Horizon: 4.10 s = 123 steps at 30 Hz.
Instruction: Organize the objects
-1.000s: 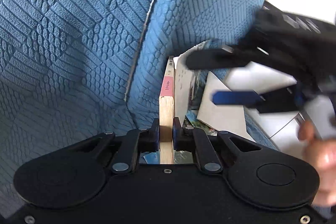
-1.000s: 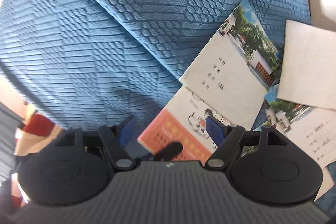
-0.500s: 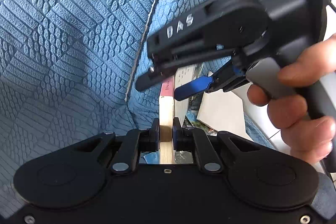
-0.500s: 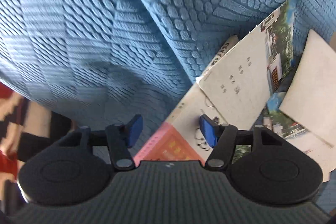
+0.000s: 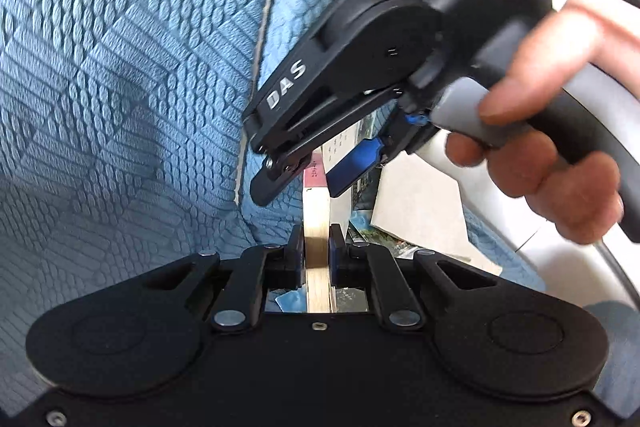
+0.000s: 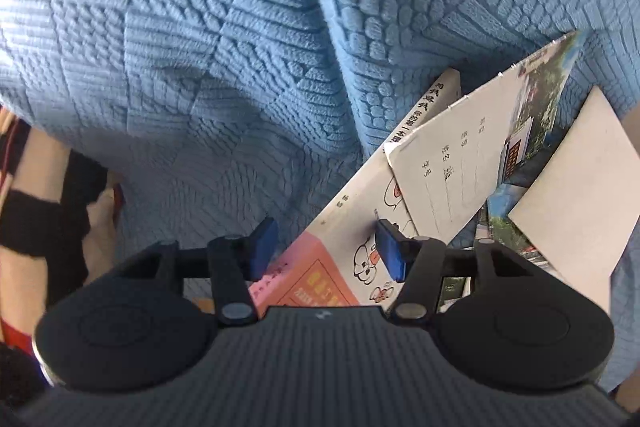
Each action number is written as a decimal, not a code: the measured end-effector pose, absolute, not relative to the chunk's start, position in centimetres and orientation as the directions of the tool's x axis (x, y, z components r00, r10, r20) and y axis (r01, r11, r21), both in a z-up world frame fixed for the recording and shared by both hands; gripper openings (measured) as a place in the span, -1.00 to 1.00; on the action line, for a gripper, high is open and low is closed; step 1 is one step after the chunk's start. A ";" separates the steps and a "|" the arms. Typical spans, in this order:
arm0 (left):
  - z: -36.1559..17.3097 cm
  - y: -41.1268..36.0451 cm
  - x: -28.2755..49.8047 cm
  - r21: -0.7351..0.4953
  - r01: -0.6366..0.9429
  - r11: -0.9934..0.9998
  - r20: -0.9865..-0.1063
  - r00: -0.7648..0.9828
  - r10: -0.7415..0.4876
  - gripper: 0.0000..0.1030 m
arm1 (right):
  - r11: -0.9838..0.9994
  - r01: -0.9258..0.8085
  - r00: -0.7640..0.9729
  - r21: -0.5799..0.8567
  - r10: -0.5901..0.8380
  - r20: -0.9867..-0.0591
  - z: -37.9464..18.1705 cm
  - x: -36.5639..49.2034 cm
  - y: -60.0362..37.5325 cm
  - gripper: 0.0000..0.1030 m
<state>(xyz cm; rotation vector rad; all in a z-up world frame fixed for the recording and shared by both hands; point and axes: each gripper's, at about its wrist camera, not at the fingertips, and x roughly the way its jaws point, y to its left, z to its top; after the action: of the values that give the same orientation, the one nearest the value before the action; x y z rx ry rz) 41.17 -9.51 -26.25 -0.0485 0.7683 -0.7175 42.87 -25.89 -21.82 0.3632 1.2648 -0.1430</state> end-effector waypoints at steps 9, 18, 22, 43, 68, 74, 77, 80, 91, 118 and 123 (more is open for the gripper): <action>-25.4 -10.4 39.2 -0.210 0.618 0.758 -0.621 0.515 -0.592 -0.77 | 0.973 0.216 0.260 0.077 0.019 -0.965 -21.6 42.9 -24.2 -0.10; -24.1 -10.4 36.9 -0.216 0.671 0.709 -0.556 0.513 -0.654 -0.68 | 0.982 0.185 0.312 0.035 -0.025 -0.950 -19.5 41.1 -25.0 -0.48; -23.9 -9.2 35.9 -0.329 0.652 0.684 -0.534 0.469 -0.703 -0.61 | 0.975 0.218 0.341 0.034 -0.043 -0.939 -19.0 39.8 -26.9 -0.61; -41.6 -7.7 38.8 -0.926 -0.368 0.083 -0.221 0.351 -0.910 0.47 | 0.936 0.270 0.456 0.225 0.081 -0.886 -18.2 36.0 -31.2 -0.71; -47.2 -13.3 33.1 -0.776 -0.482 -0.407 -0.004 0.650 -0.760 0.57 | 0.787 0.330 0.582 0.521 0.265 -0.769 -20.7 32.3 -36.6 -0.72; -46.1 -13.1 33.4 -0.808 -0.473 -0.351 -0.024 0.621 -0.783 0.40 | 0.777 0.331 0.599 0.536 0.266 -0.755 -20.7 31.7 -37.1 -0.72; -45.4 -12.4 33.4 -0.832 -0.469 -0.295 -0.052 0.597 -0.801 0.24 | 0.775 0.331 0.606 0.538 0.262 -0.751 -20.8 31.5 -37.5 -0.72; -44.4 -11.3 33.7 -0.866 -0.452 -0.215 -0.093 0.568 -0.818 -0.06 | 0.775 0.328 0.613 0.541 0.261 -0.746 -20.9 31.1 -37.8 -0.72; -37.3 -5.6 34.4 -0.942 -0.333 0.037 -0.221 0.536 -0.815 -0.55 | 0.754 0.298 0.648 0.585 0.290 -0.704 -20.4 29.1 -36.7 -0.70; -18.9 4.9 30.2 -0.912 -0.088 0.401 -0.390 0.488 -0.781 -0.60 | 0.695 0.132 0.757 0.707 0.390 -0.525 -11.8 22.2 -28.0 -0.63; -18.0 6.3 28.2 -0.904 -0.038 0.426 -0.385 0.507 -0.771 -0.60 | 0.692 0.096 0.773 0.716 0.402 -0.492 -11.4 20.5 -26.3 -0.62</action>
<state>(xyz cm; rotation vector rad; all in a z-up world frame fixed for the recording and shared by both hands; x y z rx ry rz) 28.17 6.33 -18.02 -1.0419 0.9426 -0.5547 20.54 -26.28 -11.44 0.8026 0.6826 0.1869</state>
